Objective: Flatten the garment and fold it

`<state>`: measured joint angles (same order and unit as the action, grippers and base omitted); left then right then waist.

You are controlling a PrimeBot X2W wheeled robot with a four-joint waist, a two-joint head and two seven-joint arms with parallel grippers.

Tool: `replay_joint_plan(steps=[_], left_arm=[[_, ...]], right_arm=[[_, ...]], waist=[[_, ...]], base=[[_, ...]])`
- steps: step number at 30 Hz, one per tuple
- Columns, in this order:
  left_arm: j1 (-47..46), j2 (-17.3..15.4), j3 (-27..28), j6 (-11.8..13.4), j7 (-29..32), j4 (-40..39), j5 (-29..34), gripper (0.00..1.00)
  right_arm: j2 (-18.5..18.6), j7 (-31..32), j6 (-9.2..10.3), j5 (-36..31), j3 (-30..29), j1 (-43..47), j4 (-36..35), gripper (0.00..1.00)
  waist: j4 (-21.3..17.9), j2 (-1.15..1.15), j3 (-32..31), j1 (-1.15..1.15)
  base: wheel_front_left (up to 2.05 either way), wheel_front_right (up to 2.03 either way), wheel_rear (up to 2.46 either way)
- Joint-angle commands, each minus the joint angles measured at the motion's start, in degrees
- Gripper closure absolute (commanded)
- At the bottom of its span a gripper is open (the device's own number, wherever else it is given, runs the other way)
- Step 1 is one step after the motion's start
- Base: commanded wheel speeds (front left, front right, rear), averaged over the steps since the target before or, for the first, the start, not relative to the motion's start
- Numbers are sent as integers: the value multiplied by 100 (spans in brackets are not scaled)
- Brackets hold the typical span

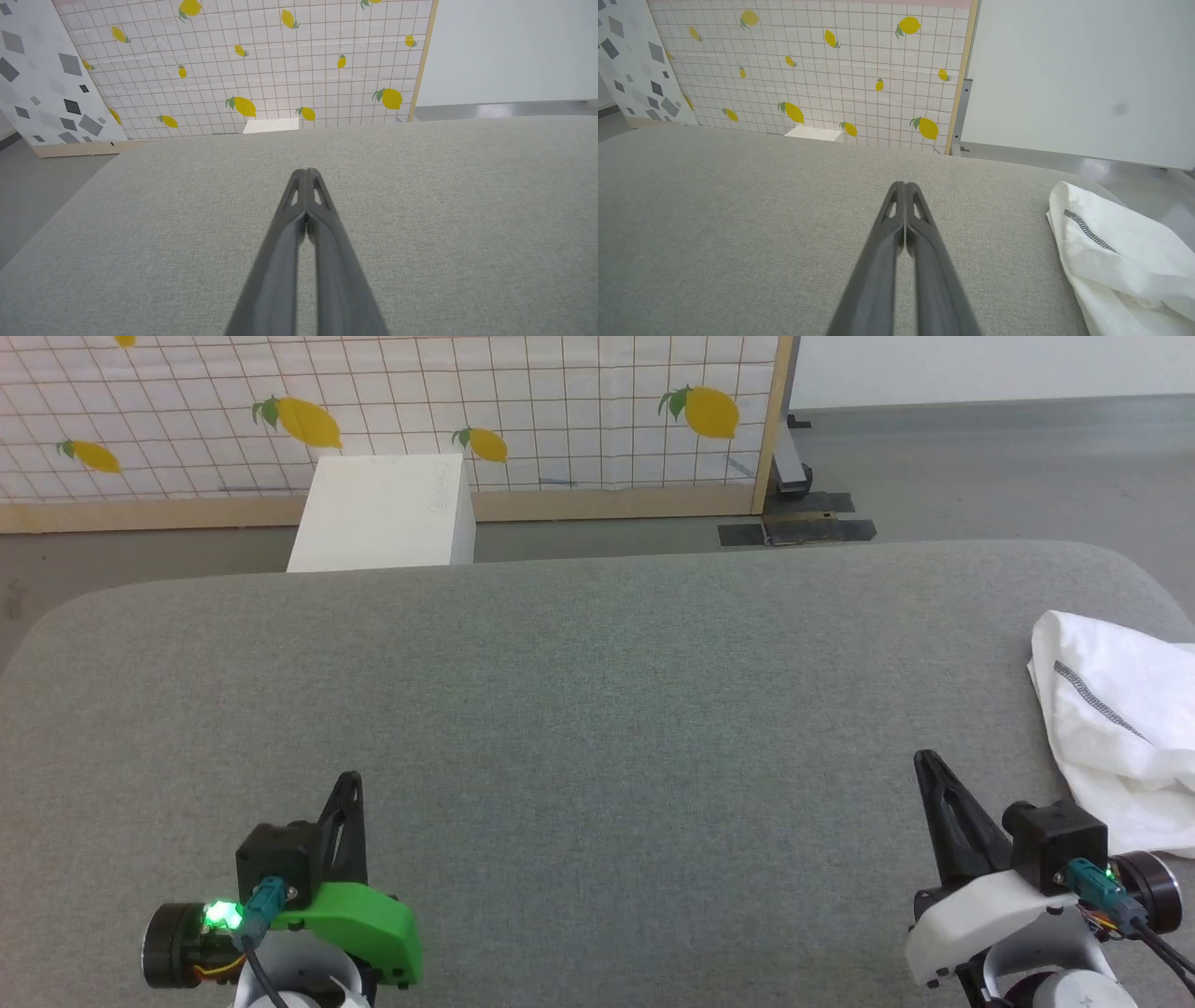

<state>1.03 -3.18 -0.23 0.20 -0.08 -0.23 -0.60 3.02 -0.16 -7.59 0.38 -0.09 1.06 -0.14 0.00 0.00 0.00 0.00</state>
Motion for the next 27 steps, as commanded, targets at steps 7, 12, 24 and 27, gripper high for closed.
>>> replay_joint_plan(steps=[7,12,24,27], left_arm=[[-103,30,23,-20,8,23,60,100],[-103,30,23,-20,8,23,60,100],[-103,30,23,-20,8,23,60,100],[-103,30,23,-20,8,23,60,100]], right_arm=[[-14,16,10,-38,9,-106,14,100],[-14,16,10,-38,9,-106,14,100],[-14,16,10,-38,9,-106,14,100],[-14,16,10,-38,9,-106,14,100]], waist=[[0,0,0,0],[0,0,0,0],[0,0,0,0],[0,0,0,0]], base=[[0,0,0],[0,0,0],[0,0,0],[0,0,0]])
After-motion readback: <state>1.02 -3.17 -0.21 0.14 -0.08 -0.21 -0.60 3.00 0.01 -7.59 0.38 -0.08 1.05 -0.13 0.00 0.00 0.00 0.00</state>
